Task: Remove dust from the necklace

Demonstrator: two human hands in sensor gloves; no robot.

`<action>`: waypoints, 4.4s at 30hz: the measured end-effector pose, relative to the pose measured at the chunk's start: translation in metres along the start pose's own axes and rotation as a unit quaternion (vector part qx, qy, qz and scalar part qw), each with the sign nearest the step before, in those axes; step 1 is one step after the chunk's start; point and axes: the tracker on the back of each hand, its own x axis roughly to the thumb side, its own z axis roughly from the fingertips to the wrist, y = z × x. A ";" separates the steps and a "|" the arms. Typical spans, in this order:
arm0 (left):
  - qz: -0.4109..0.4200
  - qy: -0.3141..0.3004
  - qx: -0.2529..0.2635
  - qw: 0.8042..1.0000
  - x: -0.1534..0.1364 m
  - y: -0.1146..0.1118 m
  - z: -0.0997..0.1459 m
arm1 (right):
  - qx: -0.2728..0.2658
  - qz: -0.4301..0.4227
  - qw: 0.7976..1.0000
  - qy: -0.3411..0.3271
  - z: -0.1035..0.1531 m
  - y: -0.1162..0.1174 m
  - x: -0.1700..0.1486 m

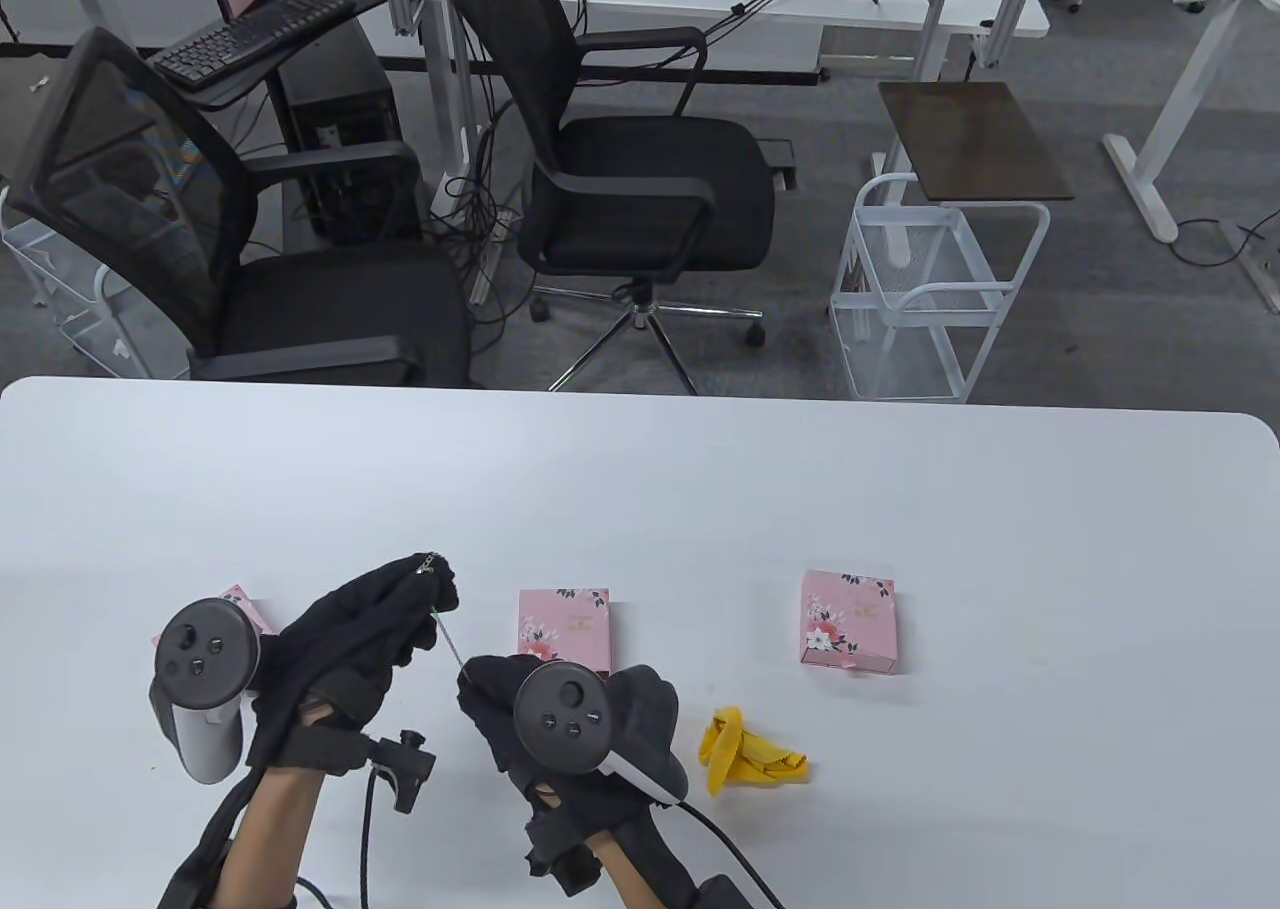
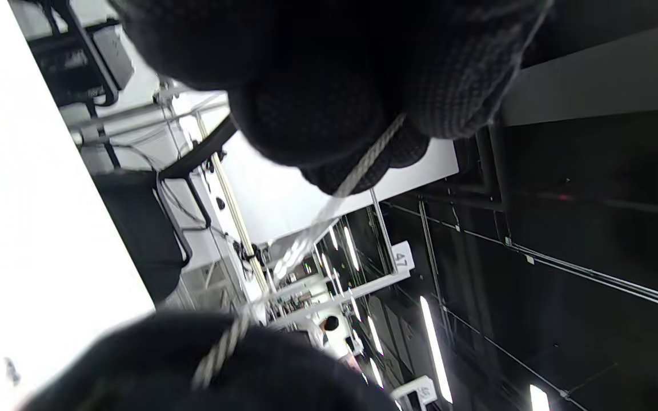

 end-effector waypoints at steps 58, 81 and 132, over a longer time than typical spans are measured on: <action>-0.038 -0.086 -0.031 0.995 0.025 -0.016 0.011 | 0.238 0.180 0.911 0.286 0.070 -0.015 -0.182; -0.035 -0.084 -0.039 0.995 0.023 -0.023 0.011 | -0.128 -0.062 0.986 0.088 0.037 -0.042 -0.096; -0.064 -0.094 -0.034 0.993 0.036 -0.043 0.025 | -0.225 -0.038 0.974 0.006 0.022 -0.021 -0.011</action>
